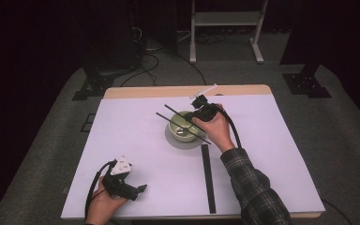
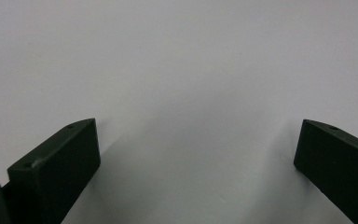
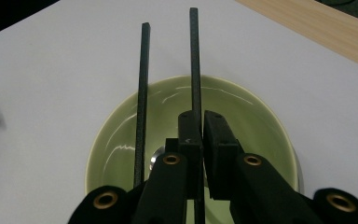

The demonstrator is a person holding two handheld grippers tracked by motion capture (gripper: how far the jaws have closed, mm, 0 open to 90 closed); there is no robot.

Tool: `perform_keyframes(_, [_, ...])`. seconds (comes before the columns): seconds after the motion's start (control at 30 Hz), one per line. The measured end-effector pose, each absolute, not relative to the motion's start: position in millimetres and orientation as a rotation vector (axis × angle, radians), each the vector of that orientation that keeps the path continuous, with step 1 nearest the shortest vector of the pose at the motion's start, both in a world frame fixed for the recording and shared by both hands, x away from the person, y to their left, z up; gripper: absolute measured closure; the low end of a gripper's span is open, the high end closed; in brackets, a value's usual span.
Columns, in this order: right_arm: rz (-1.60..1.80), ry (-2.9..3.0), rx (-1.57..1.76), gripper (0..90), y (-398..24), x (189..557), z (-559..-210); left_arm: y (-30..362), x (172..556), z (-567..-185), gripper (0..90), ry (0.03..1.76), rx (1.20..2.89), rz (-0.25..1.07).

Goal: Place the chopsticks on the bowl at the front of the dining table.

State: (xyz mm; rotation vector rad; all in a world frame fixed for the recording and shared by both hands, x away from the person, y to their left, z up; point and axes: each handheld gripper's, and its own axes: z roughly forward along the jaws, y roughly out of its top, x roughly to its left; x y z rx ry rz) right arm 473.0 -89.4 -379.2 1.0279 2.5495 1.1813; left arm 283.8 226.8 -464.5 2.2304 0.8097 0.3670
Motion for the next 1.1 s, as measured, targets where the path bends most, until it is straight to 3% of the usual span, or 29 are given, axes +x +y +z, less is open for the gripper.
perform_keyframes(0.37, [1.171,2.562,1.018,85.2,-84,474,-386,227,284,-464,0.0,0.810,2.230,0.366])
perform_keyframes(0.57, [1.191,2.542,1.018,78.3,-88,471,-381,227,284,-464,0.0,0.810,2.230,0.367])
perform_keyframes(0.77, [1.233,2.512,0.998,89.4,-102,458,-372,227,284,-464,0.0,0.809,2.231,0.366])
perform_keyframes(1.1, [1.268,2.491,1.014,89.9,-141,430,-372,227,284,-465,0.0,0.809,2.230,0.368])
